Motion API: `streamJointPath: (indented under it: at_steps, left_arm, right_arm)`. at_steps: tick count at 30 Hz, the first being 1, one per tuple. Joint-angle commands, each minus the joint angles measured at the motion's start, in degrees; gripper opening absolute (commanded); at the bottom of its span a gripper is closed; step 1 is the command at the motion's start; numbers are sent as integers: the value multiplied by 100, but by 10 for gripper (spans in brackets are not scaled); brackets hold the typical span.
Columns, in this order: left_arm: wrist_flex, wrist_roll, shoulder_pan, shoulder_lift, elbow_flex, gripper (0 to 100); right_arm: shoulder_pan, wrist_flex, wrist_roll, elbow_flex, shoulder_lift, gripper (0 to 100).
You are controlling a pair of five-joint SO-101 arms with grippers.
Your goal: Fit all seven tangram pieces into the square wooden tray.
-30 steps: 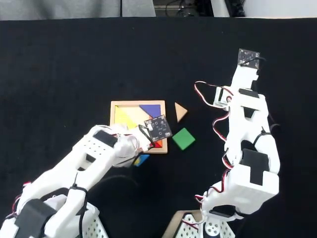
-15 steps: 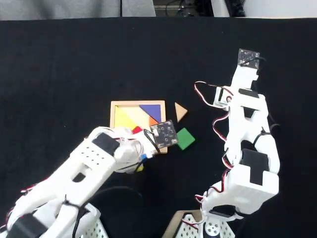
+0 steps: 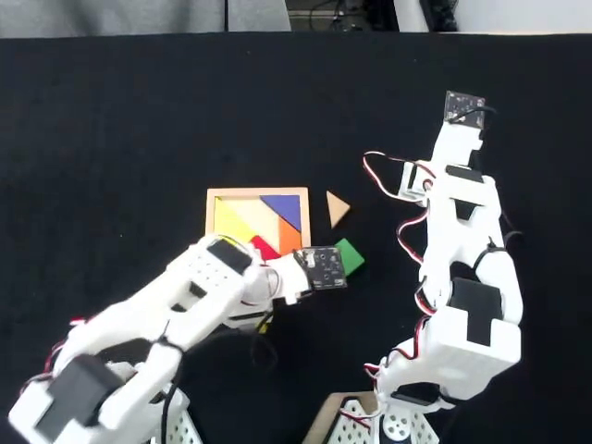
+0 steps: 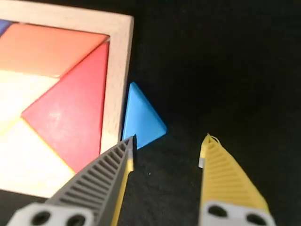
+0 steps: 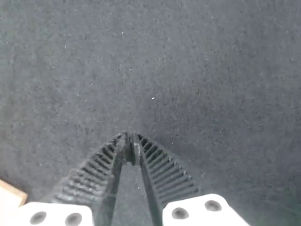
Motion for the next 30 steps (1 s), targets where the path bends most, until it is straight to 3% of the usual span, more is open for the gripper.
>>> streamJointPath:
  at_steps: [1, 30]
  left_arm:
    - [-53, -70, -13, 334, -462, 236]
    - [-158, -554, -251, 782, -585, 236]
  right_arm:
    - [26, 35, 9, -303, -13, 11]
    - [18, 35, 9, -303, -4, 11]
